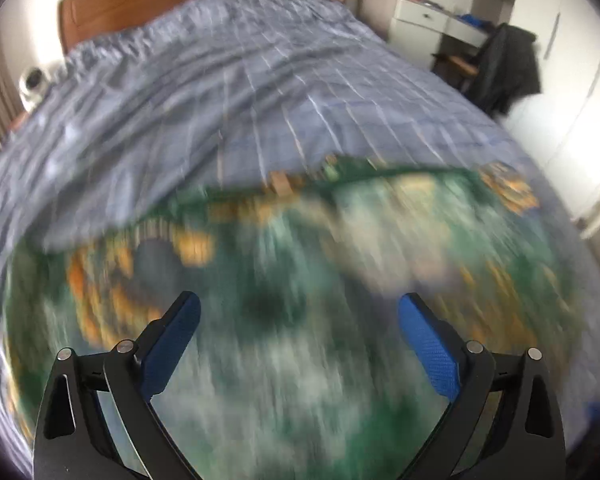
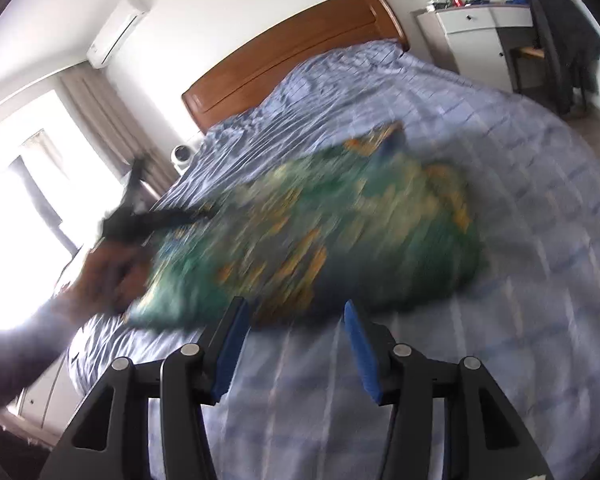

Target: Fold large clothes

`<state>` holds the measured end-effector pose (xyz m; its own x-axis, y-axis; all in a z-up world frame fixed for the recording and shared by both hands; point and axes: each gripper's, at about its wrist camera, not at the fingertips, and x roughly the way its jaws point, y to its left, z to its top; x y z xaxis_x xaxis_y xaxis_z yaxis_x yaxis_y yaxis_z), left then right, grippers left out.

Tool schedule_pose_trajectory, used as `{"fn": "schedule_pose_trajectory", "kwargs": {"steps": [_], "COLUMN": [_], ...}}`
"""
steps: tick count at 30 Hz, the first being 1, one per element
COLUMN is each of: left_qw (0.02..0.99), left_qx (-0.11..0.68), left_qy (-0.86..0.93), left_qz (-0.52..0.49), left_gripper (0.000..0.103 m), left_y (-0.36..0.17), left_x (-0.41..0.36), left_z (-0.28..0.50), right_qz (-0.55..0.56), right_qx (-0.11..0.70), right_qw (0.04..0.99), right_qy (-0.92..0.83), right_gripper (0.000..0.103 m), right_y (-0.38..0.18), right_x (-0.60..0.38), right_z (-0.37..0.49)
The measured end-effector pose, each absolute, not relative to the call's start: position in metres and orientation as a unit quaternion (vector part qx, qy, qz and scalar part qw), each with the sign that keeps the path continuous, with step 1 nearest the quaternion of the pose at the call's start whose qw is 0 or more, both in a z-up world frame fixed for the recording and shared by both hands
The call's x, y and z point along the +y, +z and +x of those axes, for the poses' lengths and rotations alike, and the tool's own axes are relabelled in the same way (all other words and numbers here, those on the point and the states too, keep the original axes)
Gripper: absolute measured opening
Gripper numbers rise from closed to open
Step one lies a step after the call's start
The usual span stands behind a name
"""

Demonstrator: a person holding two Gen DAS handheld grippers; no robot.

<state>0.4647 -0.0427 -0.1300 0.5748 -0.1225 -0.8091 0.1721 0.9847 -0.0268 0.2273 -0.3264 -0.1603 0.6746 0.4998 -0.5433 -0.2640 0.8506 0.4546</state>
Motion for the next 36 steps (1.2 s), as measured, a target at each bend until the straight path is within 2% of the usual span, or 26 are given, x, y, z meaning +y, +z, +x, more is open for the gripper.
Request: {"fn": "schedule_pose_trajectory", "kwargs": {"steps": [5, 14, 22, 29, 32, 36], "left_qw": [0.877, 0.889, 0.894, 0.878, 0.88, 0.884], "left_qx": [0.475, 0.438, 0.418, 0.449, 0.449, 0.443], "left_qy": [-0.06, -0.1, -0.103, -0.133, -0.131, -0.137], "left_qz": [0.023, 0.092, 0.126, 0.104, 0.08, 0.057], "left_gripper": [0.1, 0.1, 0.1, 0.1, 0.103, 0.103], "left_y": [-0.154, -0.165, -0.168, -0.19, -0.208, -0.216], "left_x": [-0.038, -0.046, -0.06, -0.07, -0.062, -0.054], "left_z": [0.478, 0.37, 0.302, 0.241, 0.232, 0.232], "right_qz": [0.166, 0.198, 0.169, 0.127, 0.093, 0.09], "right_qx": [0.347, 0.344, 0.344, 0.351, 0.355, 0.373], "right_qw": [0.894, 0.893, 0.905, 0.914, 0.919, 0.914], "right_qy": [0.231, 0.211, 0.185, 0.16, 0.146, 0.134], "right_gripper": [0.051, 0.051, 0.053, 0.053, 0.061, 0.062], "right_y": [-0.18, -0.199, -0.213, -0.219, -0.222, -0.235], "right_x": [-0.318, -0.335, -0.329, -0.318, -0.309, -0.306], "right_z": [0.205, 0.207, 0.197, 0.195, 0.196, 0.2]}}
